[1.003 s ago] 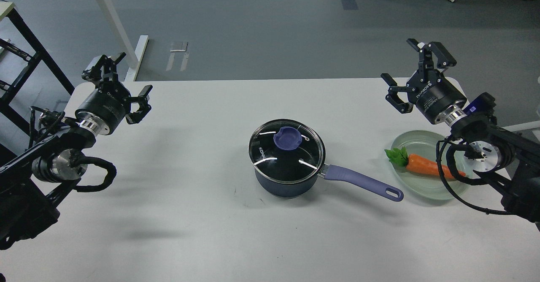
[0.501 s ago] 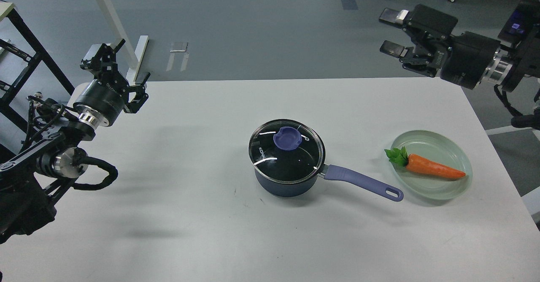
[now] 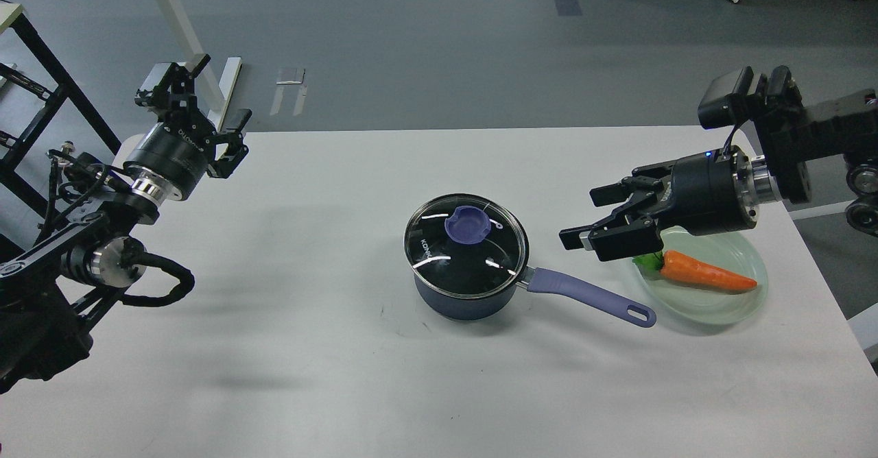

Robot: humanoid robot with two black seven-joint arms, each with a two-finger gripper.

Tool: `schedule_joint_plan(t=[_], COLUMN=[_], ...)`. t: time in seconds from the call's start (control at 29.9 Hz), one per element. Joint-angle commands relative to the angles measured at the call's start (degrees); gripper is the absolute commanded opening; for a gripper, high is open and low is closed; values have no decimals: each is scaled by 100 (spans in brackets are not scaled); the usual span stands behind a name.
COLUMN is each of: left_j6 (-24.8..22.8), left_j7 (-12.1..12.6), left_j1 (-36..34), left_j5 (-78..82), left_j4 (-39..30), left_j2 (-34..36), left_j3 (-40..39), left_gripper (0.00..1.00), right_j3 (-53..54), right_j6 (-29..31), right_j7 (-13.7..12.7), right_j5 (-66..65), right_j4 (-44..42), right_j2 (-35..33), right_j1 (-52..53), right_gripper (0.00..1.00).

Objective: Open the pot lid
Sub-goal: 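Move the right gripper down onto the purple saucepan handle and grasp it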

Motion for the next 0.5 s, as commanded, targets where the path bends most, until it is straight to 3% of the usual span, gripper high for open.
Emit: schedule_joint_plan(t=[0.0,0.17,0.47], left_j6=[-1,87,122], left_j7=[12,12,4], left_j1=[-13,-4,-13], left_j5=[5,-4,-13], left_j4=[-114,-272,-281], left_j2=[10,45,28], left_j3=[7,7,-2], left_gripper=[99,99,99], right_j3=[-440,-730,-880], right_j6=[-35,-360,-431], right_j7=[1,1,1], right_j5=[-420,-641,-834], right_j4=[-7,-60,-174], right_j2=[164,260,410], right_j1=[2,-60,-200], right_gripper=[100,100,98])
